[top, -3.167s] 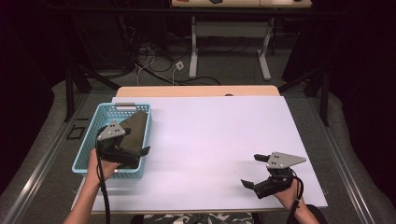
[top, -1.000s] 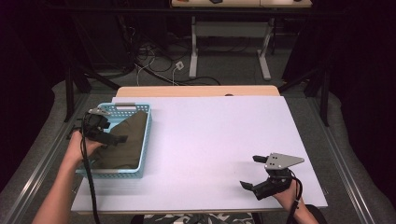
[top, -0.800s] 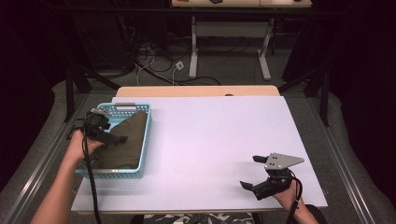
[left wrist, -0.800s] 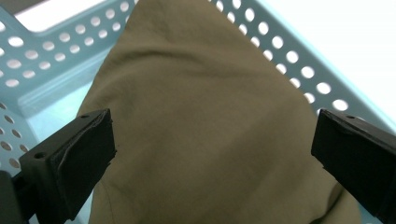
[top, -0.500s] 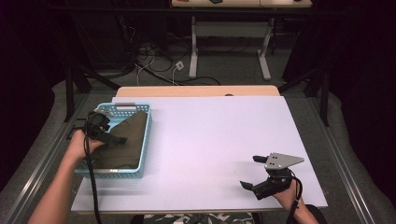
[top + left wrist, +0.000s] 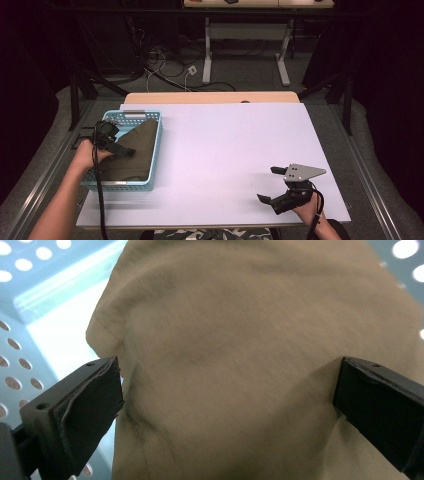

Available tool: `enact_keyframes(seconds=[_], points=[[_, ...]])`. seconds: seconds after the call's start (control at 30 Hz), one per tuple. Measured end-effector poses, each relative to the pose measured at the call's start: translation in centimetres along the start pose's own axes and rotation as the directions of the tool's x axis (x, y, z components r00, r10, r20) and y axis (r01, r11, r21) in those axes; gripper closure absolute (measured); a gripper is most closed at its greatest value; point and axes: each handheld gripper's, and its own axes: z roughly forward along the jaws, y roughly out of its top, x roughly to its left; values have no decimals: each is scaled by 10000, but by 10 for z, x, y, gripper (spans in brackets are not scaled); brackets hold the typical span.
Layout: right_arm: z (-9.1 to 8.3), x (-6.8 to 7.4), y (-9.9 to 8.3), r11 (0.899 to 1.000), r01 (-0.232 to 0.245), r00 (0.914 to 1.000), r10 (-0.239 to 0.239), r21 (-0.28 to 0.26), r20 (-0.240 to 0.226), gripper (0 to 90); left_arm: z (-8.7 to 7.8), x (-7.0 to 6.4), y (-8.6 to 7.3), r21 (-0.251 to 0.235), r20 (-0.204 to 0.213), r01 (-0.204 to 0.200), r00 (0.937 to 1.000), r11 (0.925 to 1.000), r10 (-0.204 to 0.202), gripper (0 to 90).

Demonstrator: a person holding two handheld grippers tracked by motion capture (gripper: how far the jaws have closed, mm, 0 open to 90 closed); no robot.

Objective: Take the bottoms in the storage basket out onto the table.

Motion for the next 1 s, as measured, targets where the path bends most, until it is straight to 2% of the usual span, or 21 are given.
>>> enact_keyframes(seconds=[0.3, 0.43, 0.57, 0.67, 0.8, 0.83, 1.0], points=[[0, 0, 0, 10000, -8, 10000, 8, 27, -44, 0, 10, 0, 1, 480, -2, -122, 9999, 9988, 122, 0], [1, 0, 0, 10000, -23, 10000, 24, 88, -43, 0, 15, 3, 2, 643, 283, -117, 9996, 9979, 99, 0], [0, 1, 0, 10000, -27, 10000, 27, 13, -71, 0, 21, 4, 2, 1022, 688, 25, 9976, 9948, -96, 1], [0, 2, 0, 10000, -5, 10000, 5, 16, -87, 0, 23, 3, 3, 1133, 715, 145, 9972, 9935, -227, 5], [1, 2, 0, 10000, -1, 9999, 1, 33, -129, 0, 25, 4, 4, 1463, 686, 36, 9975, 9892, -137, 13], [1, 2, 0, 10000, 3, 9999, -3, 55, -119, 0, 25, 4, 4, 1528, 702, 129, 9973, 9882, -238, 12], [0, 2, 0, 10000, -88, 9998, 88, -4, -170, 0, 28, 7, 4, 1561, 820, 300, 9957, 9873, -432, 0]])
